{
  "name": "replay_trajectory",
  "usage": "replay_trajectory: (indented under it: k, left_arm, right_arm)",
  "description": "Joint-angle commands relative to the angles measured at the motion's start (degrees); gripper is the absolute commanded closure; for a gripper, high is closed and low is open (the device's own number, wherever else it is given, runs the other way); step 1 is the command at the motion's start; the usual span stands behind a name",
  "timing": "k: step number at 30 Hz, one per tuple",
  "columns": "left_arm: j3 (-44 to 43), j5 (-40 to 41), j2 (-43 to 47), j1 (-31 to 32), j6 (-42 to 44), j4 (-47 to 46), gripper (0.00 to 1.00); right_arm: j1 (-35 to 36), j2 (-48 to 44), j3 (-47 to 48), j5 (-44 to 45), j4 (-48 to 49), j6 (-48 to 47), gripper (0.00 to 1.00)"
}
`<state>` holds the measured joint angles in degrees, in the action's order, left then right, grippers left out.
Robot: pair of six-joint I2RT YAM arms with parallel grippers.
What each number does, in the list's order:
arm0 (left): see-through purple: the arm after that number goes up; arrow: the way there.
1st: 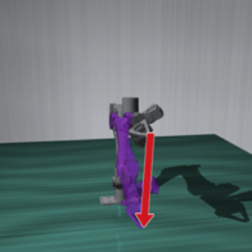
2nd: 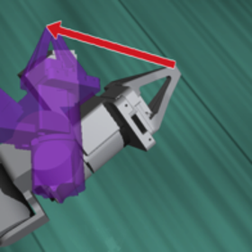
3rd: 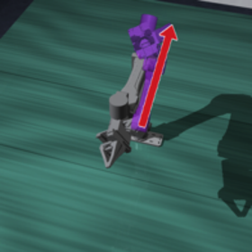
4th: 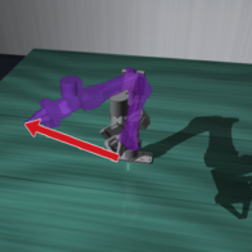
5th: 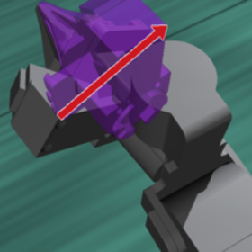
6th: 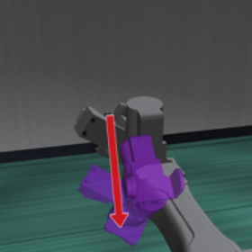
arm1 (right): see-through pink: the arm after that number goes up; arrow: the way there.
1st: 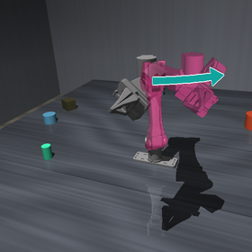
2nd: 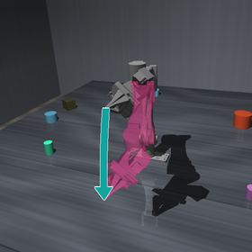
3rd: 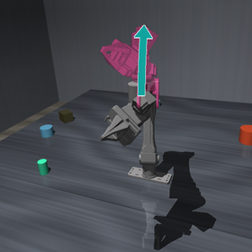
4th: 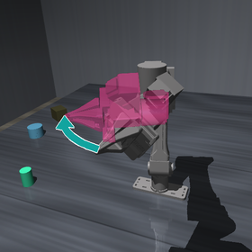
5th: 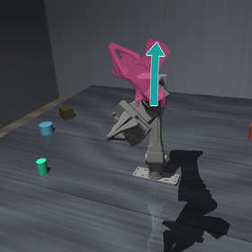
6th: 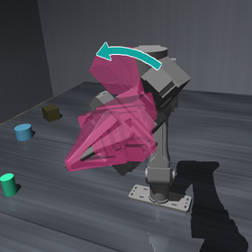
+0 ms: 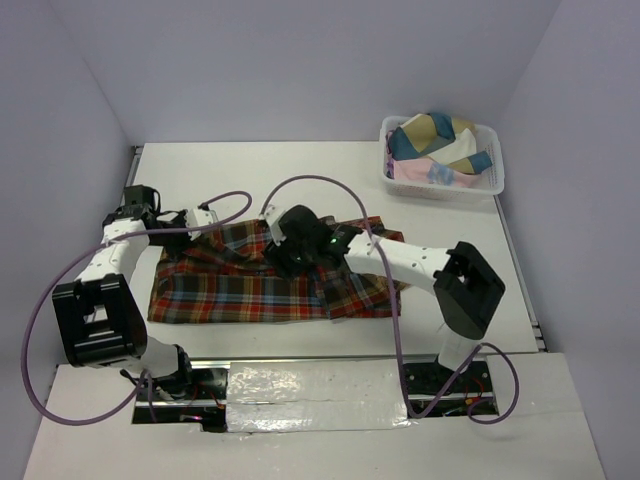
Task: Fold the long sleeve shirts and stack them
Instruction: Fold the shirt
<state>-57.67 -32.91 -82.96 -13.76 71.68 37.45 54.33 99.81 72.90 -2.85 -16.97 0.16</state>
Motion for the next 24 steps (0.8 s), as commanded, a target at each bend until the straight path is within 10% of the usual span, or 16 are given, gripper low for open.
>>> replay_trajectory:
  k: [1,4,8,14,24]
  left_arm:
    - [-2.27,-1.81,-0.45,-0.3,0.74,1.04,1.0]
    - [-2.18,-2.07,-0.45,-0.3,0.57,0.87,1.0]
    - [-2.01,-2.6,-0.19,-0.3,-0.49,0.34,1.0]
    - [-1.92,-2.52,0.17,-0.39,-0.05,1.13,1.0]
    - [-2.36,-2.52,0.6,-0.3,0.21,2.1,1.0]
  right_arm:
    - [-5.96,-8.48,0.05,-7.06,3.42,2.01,0.35]
    - [-11.68,-11.92,-0.48,-12.53,7.02,10.85,0.33]
    - [-25.92,-1.84,6.09,-12.36,-5.21,21.62,0.61]
    - [-31.3,13.29,17.34,-10.34,-13.35,25.15,0.35]
    - [-32.26,25.87,24.83,-11.46,-11.95,29.01,0.33]
